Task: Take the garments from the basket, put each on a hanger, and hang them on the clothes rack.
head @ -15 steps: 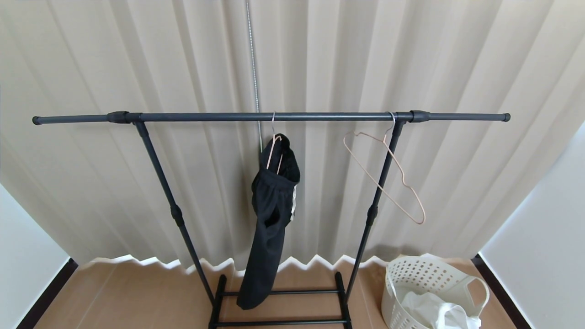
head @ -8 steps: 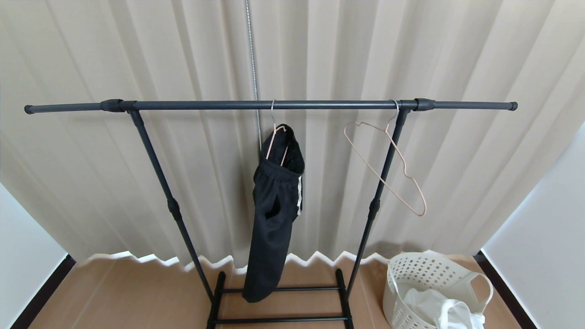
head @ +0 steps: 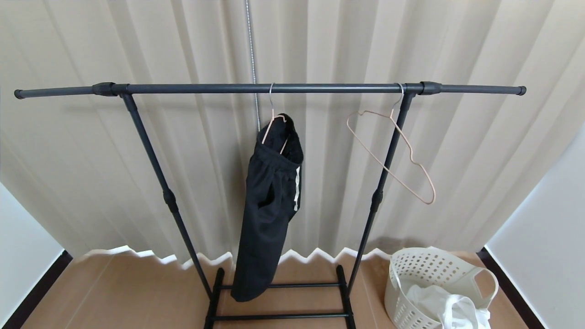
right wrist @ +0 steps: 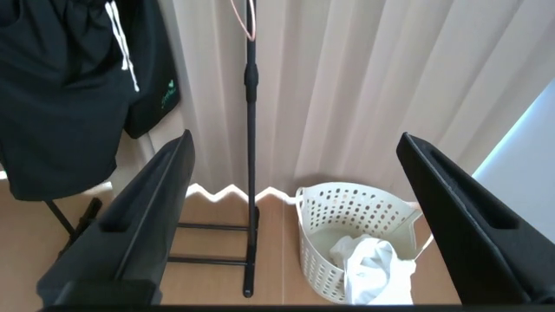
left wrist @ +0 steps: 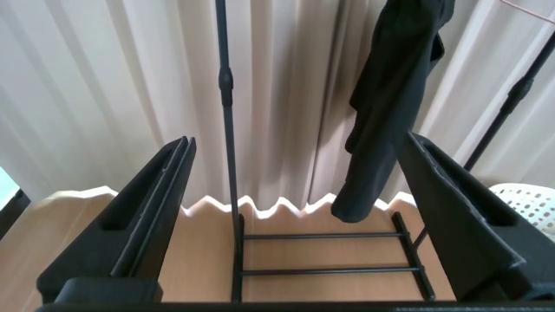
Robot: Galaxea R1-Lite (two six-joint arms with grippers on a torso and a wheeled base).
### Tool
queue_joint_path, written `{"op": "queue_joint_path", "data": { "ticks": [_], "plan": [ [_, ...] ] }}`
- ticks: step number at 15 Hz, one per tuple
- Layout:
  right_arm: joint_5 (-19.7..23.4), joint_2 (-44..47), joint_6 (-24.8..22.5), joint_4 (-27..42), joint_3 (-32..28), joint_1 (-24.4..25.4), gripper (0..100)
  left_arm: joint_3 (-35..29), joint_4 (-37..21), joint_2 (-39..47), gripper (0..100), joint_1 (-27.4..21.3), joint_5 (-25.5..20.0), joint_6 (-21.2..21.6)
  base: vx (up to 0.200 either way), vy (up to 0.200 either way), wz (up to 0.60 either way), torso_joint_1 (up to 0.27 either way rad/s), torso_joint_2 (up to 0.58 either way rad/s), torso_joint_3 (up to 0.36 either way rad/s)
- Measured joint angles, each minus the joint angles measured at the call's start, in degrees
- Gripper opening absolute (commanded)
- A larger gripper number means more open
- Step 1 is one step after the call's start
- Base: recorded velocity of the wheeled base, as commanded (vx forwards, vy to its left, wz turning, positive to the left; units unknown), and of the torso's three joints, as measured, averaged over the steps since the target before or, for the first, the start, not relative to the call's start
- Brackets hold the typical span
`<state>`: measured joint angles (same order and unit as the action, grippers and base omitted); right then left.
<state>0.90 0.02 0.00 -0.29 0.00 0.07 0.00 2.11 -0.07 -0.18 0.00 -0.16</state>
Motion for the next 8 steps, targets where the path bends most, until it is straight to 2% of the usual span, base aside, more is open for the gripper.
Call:
{"op": "queue_joint_path", "data": {
  "ticks": [5, 8],
  "plan": [
    [0.0, 0.0, 0.0, 0.02, 0.0, 0.0, 100, 0.0, -0.01, 0.0, 100, 0.0, -0.02, 0.0, 0.0, 0.0, 0.0, -0.162, 0.41, 0.244],
    [-0.01, 0.0, 0.0, 0.0, 0.0, 0.0, 100, 0.0, -0.04, 0.0, 100, 0.0, 0.0, 0.0, 0.0, 0.0, 0.0, -0.201, 0.53, 0.318]
  ]
}}
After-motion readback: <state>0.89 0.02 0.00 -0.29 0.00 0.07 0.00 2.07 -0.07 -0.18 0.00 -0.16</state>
